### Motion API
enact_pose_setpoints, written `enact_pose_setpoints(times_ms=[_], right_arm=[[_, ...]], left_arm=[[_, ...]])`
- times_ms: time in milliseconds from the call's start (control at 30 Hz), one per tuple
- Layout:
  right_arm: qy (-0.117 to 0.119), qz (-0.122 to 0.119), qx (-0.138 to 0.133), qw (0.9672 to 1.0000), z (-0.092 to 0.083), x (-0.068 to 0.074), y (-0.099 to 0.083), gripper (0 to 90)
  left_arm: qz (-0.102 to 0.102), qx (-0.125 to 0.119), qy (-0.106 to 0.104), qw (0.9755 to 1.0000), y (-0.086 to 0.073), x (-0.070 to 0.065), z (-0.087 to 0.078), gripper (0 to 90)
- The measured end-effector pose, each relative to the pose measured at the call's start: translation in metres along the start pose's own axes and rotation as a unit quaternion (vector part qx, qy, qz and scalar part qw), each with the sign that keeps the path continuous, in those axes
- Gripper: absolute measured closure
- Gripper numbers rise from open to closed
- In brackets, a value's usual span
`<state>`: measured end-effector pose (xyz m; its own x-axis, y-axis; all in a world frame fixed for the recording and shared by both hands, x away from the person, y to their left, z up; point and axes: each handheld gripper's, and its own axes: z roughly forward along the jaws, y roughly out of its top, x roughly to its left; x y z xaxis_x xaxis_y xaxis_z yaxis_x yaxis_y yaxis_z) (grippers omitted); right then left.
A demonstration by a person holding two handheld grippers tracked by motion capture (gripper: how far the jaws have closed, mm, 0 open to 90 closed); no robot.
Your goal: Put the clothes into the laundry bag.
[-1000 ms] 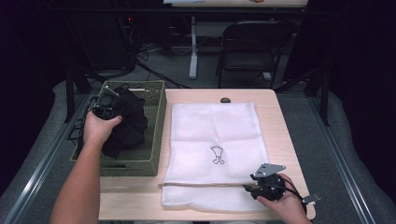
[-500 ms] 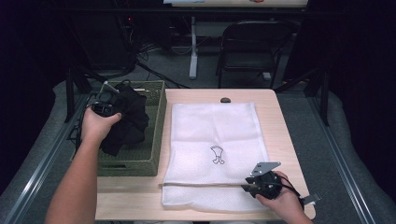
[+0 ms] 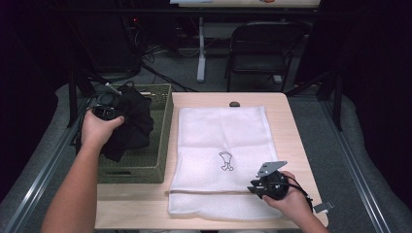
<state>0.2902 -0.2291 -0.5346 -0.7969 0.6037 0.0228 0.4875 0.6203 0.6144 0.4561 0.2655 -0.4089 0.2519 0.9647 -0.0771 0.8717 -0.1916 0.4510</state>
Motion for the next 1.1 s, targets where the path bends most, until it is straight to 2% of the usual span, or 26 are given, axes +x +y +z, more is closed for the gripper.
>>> enact_pose_setpoints(times_ms=[400,733,833,1100], right_arm=[[0.009,-0.02,0.003,0.9998,0.007,-0.003,0.014,72.4],[0.023,-0.034,0.007,0.9991,0.015,-0.004,0.027,73.7],[0.026,-0.036,0.012,0.9989,0.019,-0.002,0.028,74.5],[0.04,-0.044,0.004,0.9982,0.026,0.009,0.032,74.5]], left_arm=[[0.01,-0.001,-0.004,0.9999,0.007,-0.007,-0.006,68.4],[0.021,-0.003,-0.009,0.9997,0.005,-0.016,-0.017,68.4],[0.027,-0.011,-0.011,0.9995,0.003,-0.019,-0.024,68.4],[0.042,-0.024,-0.025,0.9985,-0.001,-0.027,-0.04,68.4]])
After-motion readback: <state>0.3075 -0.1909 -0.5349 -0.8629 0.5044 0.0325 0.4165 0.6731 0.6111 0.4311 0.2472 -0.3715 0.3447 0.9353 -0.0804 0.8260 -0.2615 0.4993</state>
